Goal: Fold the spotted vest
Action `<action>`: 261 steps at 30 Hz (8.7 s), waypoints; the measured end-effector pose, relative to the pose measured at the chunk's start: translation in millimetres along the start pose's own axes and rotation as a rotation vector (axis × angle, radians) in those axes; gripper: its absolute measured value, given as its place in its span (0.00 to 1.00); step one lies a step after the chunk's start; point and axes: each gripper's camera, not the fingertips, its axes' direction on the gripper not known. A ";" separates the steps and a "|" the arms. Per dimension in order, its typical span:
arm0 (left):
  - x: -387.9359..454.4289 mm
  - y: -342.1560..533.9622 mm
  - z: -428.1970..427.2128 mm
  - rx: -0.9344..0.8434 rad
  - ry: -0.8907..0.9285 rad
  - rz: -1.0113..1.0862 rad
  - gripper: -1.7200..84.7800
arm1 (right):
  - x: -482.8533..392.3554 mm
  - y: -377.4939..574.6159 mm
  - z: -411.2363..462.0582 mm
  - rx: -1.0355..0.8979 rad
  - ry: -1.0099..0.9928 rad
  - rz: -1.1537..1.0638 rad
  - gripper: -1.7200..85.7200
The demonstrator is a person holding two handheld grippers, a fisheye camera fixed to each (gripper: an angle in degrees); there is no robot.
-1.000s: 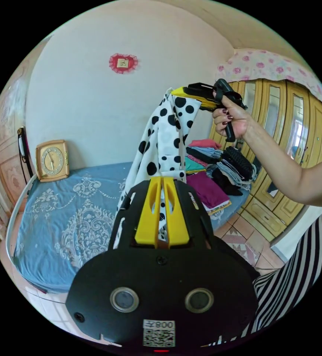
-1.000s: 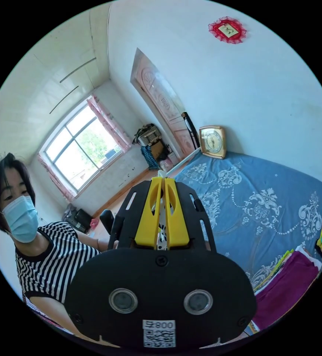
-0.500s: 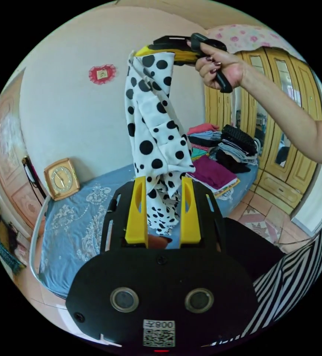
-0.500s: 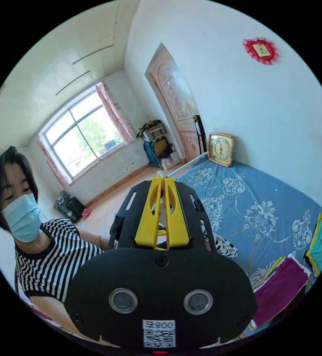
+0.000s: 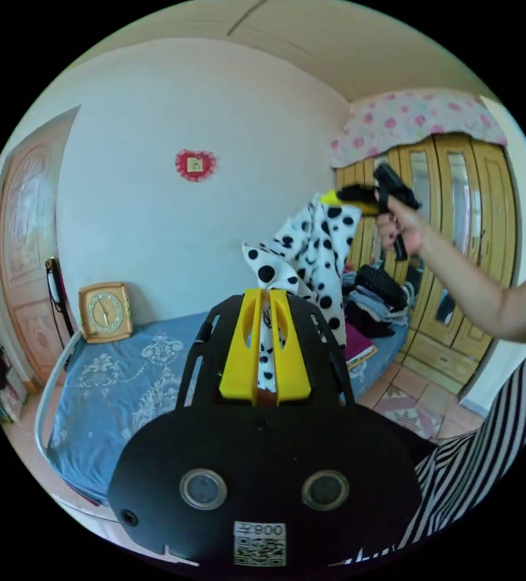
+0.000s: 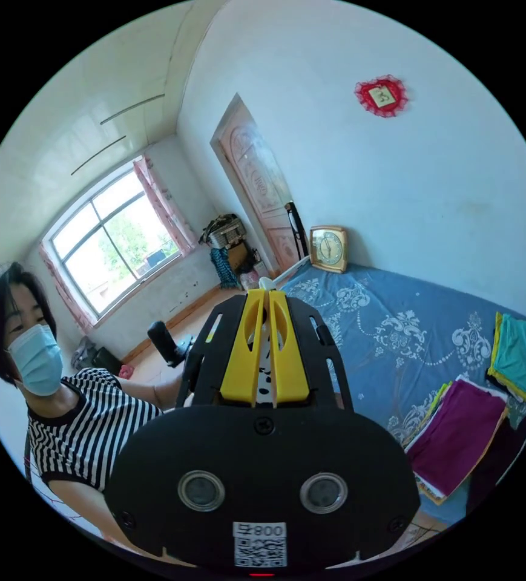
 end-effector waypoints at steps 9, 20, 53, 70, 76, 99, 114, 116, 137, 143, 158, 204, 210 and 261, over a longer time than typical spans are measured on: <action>-6.0 -65.8 -33.8 0.061 0.300 -0.147 0.04 | 4.4 55.1 -46.9 0.002 -0.035 0.069 0.03; 48.4 -125.5 -38.5 -0.020 0.355 -0.004 0.03 | -62.9 46.4 -54.2 0.076 -0.067 -0.139 0.12; 15.2 -114.2 -27.2 -0.267 0.441 -0.208 0.12 | -42.9 -12.0 -22.6 -0.011 -0.273 -0.089 0.04; 50.9 -71.3 -1.2 -0.591 0.147 -0.071 0.09 | -49.5 11.5 -70.3 0.068 -0.248 -0.130 0.03; 20.9 -96.5 -50.8 -0.538 0.092 -0.151 0.04 | -29.8 44.4 -98.7 0.120 -0.193 -0.075 0.03; -54.1 -328.9 -372.8 0.198 -0.290 0.098 0.03 | -96.9 162.6 -170.2 0.420 -0.184 -0.211 0.02; -180.0 -372.6 -385.2 0.215 -0.451 0.184 0.03 | -115.6 148.6 -54.3 0.354 -0.116 -0.246 0.03; -225.3 -376.1 -358.8 0.154 -0.453 0.161 0.03 | -99.0 137.4 -25.9 0.333 -0.109 -0.213 0.03; -782.6 -180.4 111.5 -0.868 -0.445 -0.407 0.08 | 334.6 89.0 544.8 -0.454 0.092 0.566 0.04; -865.9 -95.7 110.0 -0.911 -0.294 -0.488 0.11 | 345.1 178.6 572.4 -0.448 0.108 0.684 0.07; -948.7 108.9 -60.2 -0.878 0.194 -0.980 0.16 | 58.3 385.2 547.0 -0.512 0.124 0.757 0.08; -1027.3 201.6 -215.6 -0.748 0.313 -1.080 0.04 | -168.1 439.5 608.8 -0.712 0.556 0.801 0.10; -998.3 186.0 -231.1 -0.746 0.283 -1.059 0.04 | -169.3 447.2 588.4 -0.701 0.521 0.800 0.05; -866.0 -272.9 -301.3 -0.130 0.199 -0.435 0.04 | -133.3 176.3 217.9 0.037 0.087 0.028 0.03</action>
